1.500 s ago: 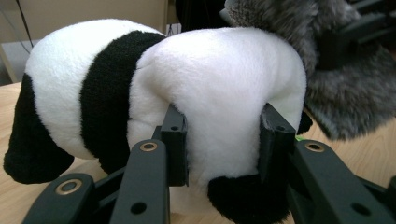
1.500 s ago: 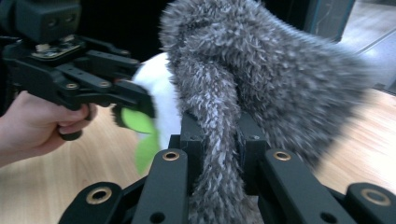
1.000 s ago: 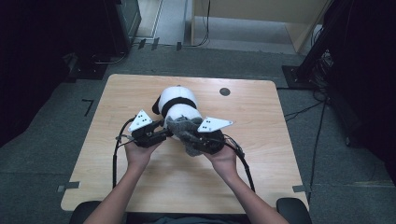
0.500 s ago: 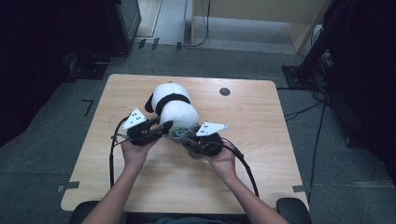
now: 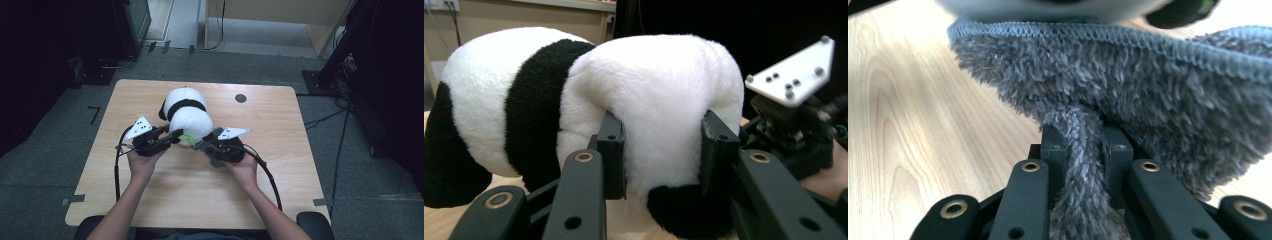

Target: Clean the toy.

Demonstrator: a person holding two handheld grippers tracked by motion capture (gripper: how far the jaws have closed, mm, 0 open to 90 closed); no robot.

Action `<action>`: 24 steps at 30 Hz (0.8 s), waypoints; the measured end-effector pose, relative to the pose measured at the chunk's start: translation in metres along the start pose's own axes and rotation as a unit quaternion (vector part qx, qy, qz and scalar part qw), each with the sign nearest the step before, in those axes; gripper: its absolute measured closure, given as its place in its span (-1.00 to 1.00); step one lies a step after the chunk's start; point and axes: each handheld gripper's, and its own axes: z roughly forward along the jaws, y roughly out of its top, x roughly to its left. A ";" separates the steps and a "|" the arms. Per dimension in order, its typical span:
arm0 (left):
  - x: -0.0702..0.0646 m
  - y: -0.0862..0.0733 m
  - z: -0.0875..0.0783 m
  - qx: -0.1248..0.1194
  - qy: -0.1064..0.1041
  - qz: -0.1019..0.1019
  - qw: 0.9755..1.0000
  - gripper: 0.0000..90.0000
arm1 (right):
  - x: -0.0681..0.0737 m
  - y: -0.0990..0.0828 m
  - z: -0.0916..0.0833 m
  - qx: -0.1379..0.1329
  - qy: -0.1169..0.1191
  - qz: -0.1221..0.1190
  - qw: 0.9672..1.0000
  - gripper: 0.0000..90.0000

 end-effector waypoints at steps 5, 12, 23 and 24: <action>0.002 0.001 -0.003 -0.003 0.007 0.007 1.000 0.39 | -0.010 -0.002 -0.006 -0.002 -0.018 0.011 1.000 0.72; 0.007 0.001 -0.006 -0.002 0.022 0.015 1.000 0.38 | -0.023 -0.003 -0.018 -0.009 -0.038 0.026 0.999 0.72; 0.019 0.001 -0.010 -0.003 0.042 0.031 0.999 0.38 | -0.044 -0.001 -0.044 -0.039 -0.063 0.058 0.996 0.72; 0.022 0.000 -0.010 0.000 0.045 0.031 0.999 0.38 | -0.046 -0.001 -0.045 -0.042 -0.066 0.061 0.995 0.72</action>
